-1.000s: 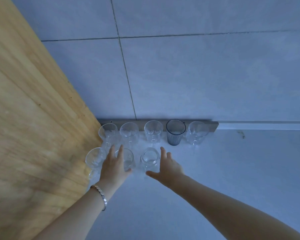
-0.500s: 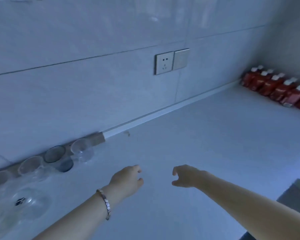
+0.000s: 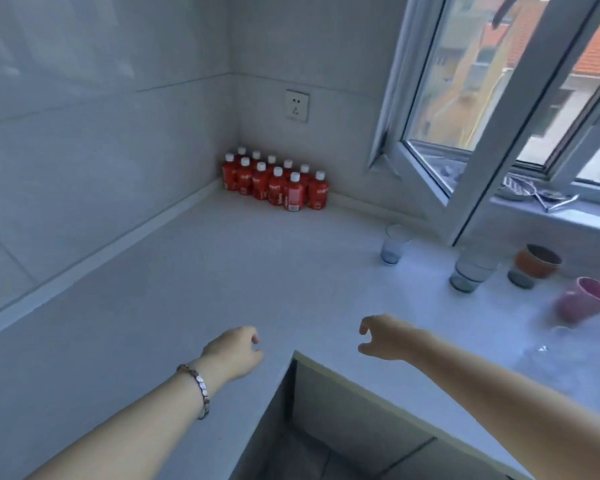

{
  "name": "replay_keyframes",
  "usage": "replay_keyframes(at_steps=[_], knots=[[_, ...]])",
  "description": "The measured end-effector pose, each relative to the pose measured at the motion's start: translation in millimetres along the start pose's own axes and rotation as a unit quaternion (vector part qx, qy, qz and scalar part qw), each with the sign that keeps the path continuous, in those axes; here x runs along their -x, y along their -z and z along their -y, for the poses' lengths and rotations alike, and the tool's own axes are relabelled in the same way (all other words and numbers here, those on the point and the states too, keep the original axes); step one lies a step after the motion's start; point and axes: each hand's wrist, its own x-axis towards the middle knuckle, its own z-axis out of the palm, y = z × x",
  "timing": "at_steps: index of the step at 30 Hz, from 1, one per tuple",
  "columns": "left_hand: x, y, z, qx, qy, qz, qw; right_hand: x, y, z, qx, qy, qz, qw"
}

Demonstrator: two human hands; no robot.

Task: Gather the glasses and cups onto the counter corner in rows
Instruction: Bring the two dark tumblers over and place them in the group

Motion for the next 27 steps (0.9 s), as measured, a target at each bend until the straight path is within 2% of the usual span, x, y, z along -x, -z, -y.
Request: replay_keyframes(at_steps=[4,10,16,20,27], knots=[[-53,-1,-71,-0.029,-0.031,0.012,0.999,-17,18,-80,-0.032,-0.056,-0.013,0.998],[-146,3,-163,-0.088,-0.105,0.019,0.99,-53,27,-160,-0.095,-0.123,-0.015,0.988],[-241,-1,-269,-0.011,-0.173,0.015,0.985,-87,34,-211,-0.176,-0.204,-0.019,0.963],[-287,-9,-324,-0.004,-0.215,0.018,0.976,-104,37,-236,-0.22,-0.254,-0.017,0.942],[-327,-23,-352,0.039,-0.201,0.016,0.979,-107,31,-273,-0.254,-0.284,-0.022,0.924]])
